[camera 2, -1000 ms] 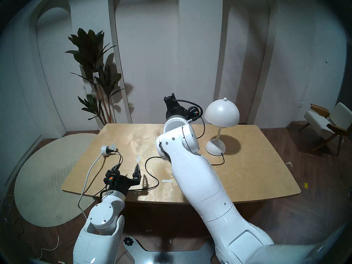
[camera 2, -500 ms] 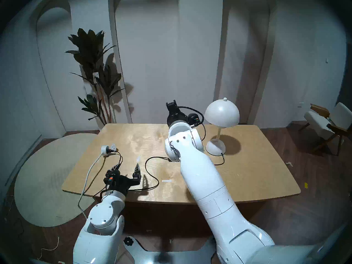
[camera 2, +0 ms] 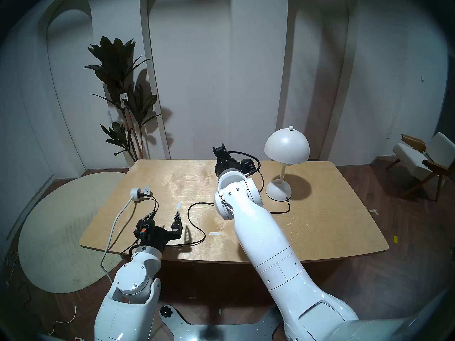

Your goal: Turn on the table lamp by pressing the switch

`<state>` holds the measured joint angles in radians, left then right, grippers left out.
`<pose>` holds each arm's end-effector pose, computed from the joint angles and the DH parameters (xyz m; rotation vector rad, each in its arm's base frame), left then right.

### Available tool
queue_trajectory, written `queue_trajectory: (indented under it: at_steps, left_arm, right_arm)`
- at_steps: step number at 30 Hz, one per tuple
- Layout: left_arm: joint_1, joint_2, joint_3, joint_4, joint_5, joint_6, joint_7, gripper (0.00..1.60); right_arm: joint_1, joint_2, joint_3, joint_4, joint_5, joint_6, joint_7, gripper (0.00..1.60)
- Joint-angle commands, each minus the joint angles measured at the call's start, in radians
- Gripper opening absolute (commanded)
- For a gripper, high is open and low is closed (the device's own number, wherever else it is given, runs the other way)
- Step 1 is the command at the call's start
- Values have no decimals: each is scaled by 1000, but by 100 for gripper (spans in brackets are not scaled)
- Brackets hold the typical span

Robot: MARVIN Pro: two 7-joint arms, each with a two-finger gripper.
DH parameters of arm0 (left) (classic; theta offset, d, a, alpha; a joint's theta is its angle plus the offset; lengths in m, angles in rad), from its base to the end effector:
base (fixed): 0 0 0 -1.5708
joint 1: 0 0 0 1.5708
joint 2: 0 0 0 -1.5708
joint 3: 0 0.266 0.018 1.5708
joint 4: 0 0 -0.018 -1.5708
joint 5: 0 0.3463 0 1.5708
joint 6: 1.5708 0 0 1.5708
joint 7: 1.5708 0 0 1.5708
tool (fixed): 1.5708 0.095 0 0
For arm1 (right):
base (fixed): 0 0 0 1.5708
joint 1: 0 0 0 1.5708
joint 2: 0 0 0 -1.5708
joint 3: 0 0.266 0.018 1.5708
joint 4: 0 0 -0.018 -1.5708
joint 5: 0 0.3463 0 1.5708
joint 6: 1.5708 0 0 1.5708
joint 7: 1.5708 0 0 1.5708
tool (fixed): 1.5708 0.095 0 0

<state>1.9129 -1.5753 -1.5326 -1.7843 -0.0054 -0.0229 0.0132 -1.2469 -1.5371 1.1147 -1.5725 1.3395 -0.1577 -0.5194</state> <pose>0.3631 -0.0169 -0.3288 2.3140 -0.0020 2.0811 0.4949 0.1643 -0.1840 -1.6363 0.9839 -1.2687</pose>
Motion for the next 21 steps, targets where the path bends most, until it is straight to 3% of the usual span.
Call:
queue_trajectory:
  at_steps: [1,21]
  left_arm:
    - [-4,0,-1,-24,0,-3,0,160]
    - [-4,0,-1,-24,0,-3,0,160]
  right_arm:
    - [4,-5,4,5,4,-12,33,160]
    - [-62,6,-10,45,46,-23,83,160]
